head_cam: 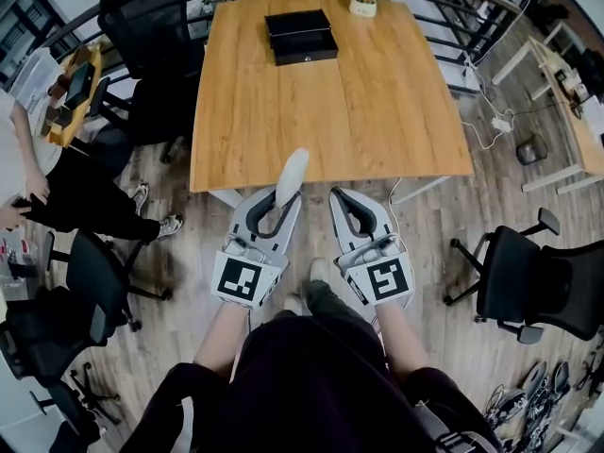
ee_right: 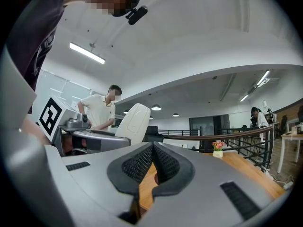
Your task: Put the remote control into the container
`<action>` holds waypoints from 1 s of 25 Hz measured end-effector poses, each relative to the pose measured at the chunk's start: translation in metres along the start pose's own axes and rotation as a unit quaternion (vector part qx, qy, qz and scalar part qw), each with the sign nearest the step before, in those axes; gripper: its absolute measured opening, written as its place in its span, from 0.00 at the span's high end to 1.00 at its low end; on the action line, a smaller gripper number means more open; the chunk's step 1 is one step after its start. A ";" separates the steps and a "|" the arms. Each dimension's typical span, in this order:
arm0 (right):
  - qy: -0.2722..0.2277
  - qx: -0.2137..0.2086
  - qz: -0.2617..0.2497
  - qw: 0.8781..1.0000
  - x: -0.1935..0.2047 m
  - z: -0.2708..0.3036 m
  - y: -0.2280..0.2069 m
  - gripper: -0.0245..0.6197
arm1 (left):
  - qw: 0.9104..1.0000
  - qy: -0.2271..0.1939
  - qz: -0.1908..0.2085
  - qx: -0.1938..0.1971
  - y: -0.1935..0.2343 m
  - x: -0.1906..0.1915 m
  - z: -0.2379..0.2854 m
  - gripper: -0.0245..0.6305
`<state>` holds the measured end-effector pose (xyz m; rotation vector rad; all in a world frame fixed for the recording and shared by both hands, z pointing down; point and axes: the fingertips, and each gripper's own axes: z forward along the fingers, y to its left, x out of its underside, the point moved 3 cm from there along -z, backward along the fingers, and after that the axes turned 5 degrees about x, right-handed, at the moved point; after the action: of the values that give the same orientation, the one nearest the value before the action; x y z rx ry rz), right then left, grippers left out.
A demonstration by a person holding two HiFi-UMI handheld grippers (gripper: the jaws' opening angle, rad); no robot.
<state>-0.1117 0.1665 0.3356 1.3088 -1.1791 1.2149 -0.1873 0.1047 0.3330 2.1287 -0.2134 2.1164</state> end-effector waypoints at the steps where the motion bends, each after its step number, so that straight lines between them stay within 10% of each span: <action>1: 0.003 -0.004 -0.002 1.000 0.002 0.005 -0.008 0.93 | 1.000 -0.003 0.000 -0.004 0.003 -0.001 0.009 0.81; 25: 0.001 -0.034 0.013 0.999 0.021 0.142 -0.109 0.93 | 0.999 0.017 0.021 -0.030 0.105 0.004 0.141 0.81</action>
<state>0.0078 0.0323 0.3471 1.2453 -1.2280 1.1843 -0.0692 -0.0252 0.3352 2.0709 -0.3161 2.1391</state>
